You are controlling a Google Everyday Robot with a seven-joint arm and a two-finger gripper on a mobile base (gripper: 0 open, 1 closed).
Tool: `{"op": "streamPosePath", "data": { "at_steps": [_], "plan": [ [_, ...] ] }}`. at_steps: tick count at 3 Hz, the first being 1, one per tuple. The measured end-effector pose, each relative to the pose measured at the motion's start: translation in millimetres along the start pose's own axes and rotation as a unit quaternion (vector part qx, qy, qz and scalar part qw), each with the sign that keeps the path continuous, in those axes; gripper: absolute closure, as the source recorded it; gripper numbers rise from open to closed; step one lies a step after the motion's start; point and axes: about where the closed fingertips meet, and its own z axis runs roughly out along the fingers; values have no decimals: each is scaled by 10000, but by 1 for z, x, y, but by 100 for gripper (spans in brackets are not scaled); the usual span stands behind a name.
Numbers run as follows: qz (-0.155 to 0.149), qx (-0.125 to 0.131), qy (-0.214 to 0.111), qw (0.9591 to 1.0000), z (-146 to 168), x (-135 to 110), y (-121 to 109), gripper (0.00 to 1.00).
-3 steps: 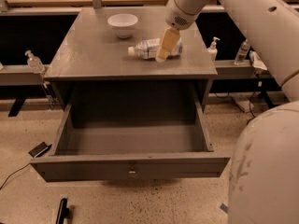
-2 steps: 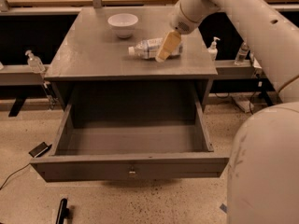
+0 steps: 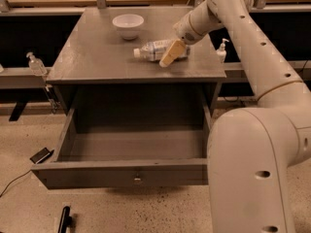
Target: Place blue plastic bottle into top drawer
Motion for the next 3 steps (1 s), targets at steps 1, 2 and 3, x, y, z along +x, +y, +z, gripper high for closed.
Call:
{"op": "streamPosePath", "data": {
  "at_steps": [1,2,3],
  "plan": [
    [4,-108,-136,9998,15,3,-3,25],
    [-68,-225,-563,9981,16,5,-1,48],
    [-71,-228,-576,9981,14,3,-2,79]
  ]
}}
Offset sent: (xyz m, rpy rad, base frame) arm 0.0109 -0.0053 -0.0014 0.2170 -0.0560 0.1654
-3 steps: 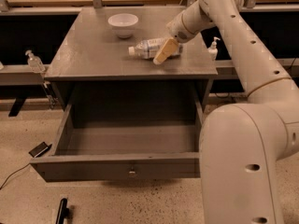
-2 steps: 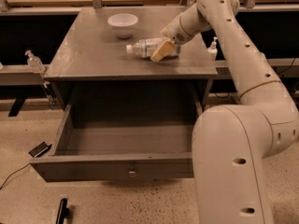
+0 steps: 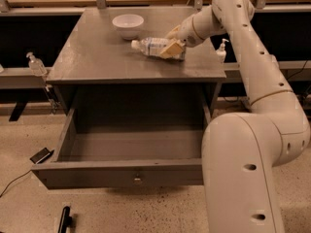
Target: Place blue plastic bottle into top drawer
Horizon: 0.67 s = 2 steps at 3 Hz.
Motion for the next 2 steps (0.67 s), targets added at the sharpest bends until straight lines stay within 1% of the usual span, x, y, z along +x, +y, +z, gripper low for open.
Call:
{"op": "streamPosePath", "data": {
  "at_steps": [1,2],
  "plan": [
    [0,0,0,10000,-2,-2,-1,100],
    [-229,-114,5,9997,-8,-18,14,100]
  ]
}}
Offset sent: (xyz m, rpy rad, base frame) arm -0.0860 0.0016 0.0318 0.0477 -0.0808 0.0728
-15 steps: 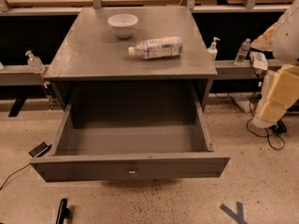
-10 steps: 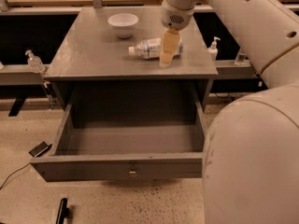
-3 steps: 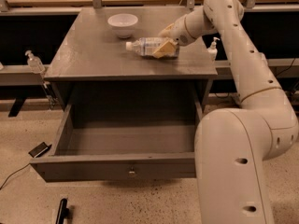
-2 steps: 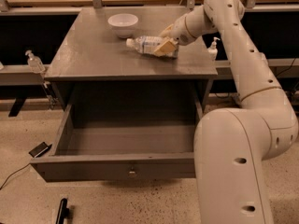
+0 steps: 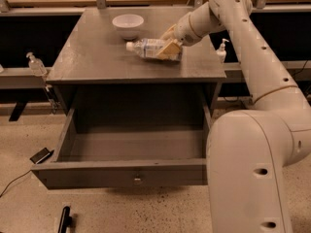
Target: Place blue plastic bottle into top drawer
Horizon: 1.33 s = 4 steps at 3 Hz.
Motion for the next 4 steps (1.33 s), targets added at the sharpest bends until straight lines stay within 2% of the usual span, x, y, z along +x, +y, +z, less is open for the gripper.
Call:
{"op": "streamPosePath", "data": {
  "at_steps": [1,2,3,4],
  "plan": [
    [0,-2,0,10000,0,0,0,100],
    [-217,-249,-122,9994,1,-6,15,100],
    [-858,-56,-236,9960,-38,-26,26,100],
    [-1270,837,-219,9881,-123,-59,29,100]
  ]
}}
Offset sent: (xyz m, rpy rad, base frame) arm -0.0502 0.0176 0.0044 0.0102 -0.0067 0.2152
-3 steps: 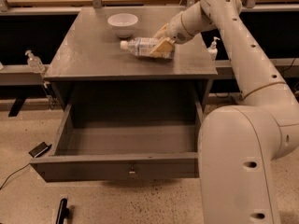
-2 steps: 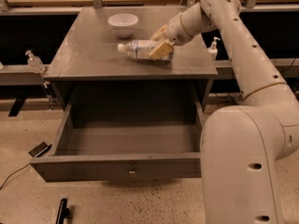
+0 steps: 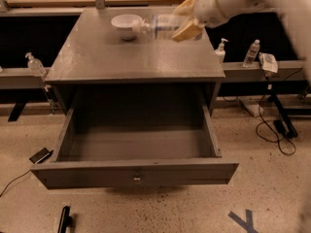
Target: Place blue plastic bottle into top drawer
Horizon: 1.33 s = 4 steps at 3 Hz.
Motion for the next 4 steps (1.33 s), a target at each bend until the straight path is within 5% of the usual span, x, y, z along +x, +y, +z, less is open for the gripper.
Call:
{"op": "streamPosePath", "data": {
  "at_steps": [1,3,4],
  "plan": [
    [2,569,556,9968,-73,-5,24,100],
    [235,-125,393,9989,-48,12,74,100],
    [637,-861,22,9942,-40,23,157,100]
  ]
}}
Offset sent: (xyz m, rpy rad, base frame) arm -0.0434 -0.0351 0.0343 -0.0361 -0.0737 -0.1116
